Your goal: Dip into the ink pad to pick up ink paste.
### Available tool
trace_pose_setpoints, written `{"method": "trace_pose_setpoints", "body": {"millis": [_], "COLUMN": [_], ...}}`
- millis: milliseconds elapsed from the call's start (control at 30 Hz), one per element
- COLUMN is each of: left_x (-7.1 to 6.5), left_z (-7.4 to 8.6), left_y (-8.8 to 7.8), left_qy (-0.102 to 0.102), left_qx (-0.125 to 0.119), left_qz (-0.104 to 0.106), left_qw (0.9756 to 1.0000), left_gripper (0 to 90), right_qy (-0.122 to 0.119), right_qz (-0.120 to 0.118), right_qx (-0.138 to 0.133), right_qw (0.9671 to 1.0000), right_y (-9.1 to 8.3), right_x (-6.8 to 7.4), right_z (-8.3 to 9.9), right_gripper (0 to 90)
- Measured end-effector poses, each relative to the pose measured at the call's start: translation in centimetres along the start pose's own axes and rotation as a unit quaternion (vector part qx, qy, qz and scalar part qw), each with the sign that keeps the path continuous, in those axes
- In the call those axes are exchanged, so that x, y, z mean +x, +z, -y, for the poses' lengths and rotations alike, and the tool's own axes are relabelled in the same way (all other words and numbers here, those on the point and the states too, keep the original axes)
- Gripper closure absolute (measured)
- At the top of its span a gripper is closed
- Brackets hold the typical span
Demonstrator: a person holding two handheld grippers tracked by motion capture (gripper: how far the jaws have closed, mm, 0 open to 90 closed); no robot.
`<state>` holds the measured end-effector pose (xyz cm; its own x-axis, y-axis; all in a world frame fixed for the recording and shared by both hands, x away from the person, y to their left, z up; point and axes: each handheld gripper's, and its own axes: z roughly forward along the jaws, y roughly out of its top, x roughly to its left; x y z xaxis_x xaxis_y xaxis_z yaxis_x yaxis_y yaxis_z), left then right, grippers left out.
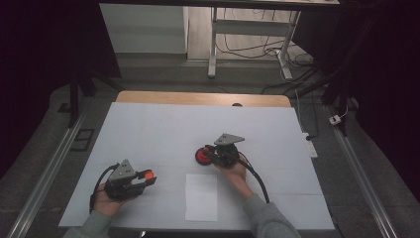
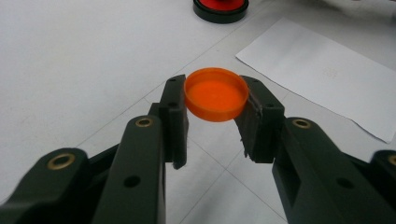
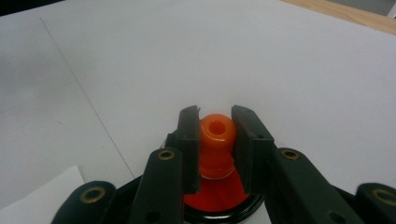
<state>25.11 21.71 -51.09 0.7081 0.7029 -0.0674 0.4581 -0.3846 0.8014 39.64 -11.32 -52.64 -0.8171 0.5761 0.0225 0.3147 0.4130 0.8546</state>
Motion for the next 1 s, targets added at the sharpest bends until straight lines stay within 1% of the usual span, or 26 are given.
{"method": "trace_pose_setpoints", "body": {"millis": [67, 167, 233, 467, 633, 667, 833, 1000], "left_x": [0.0, 0.0, 0.01, -0.02, -0.05, -0.05, -0.08, -0.08], "left_z": [0.01, 0.03, 0.04, 0.07, 0.07, 0.07, 0.05, 0.03], "left_y": [0.0, 0.03, 0.03, -0.06, -0.09, -0.09, -0.16, -0.23], "left_qy": [0.0, 0.001, 0.0, -0.001, 0.0, 0.0, -0.001, -0.001], "left_qx": [0.0, 0.001, 0.001, -0.001, -0.001, -0.001, -0.002, -0.003], "left_qz": [0.0, 0.0, 0.0, -0.002, -0.003, -0.003, -0.004, -0.006], "left_qw": [1.0, 1.0, 1.0, 1.0, 1.0, 1.0, 1.0, 1.0], "left_gripper": [64.5, 64.5, 64.5, 64.5, 64.5, 64.5, 64.5, 64.5], "right_qy": [-0.002, -0.003, -0.003, -0.016, -0.017, -0.017, -0.015, -0.018], "right_qz": [0.001, 0.0, 0.0, 0.006, 0.007, 0.01, 0.006, 0.008], "right_qx": [0.005, 0.006, 0.002, 0.008, -0.002, -0.001, -0.011, -0.01], "right_qw": [1.0, 1.0, 1.0, 0.9998, 0.9998, 0.9998, 0.9998, 0.9998], "right_y": [0.13, 0.17, 0.24, 0.24, 0.27, 0.23, 0.24, 0.2], "right_x": [0.0, 0.01, 0.06, 0.21, 0.28, 0.3, 0.26, 0.3], "right_z": [0.09, 0.11, 0.15, 0.17, 0.39, 0.43, 0.67, 0.72], "right_gripper": [72.2, 72.2, 72.2, 72.3, 72.4, 72.4, 72.6, 72.6]}}
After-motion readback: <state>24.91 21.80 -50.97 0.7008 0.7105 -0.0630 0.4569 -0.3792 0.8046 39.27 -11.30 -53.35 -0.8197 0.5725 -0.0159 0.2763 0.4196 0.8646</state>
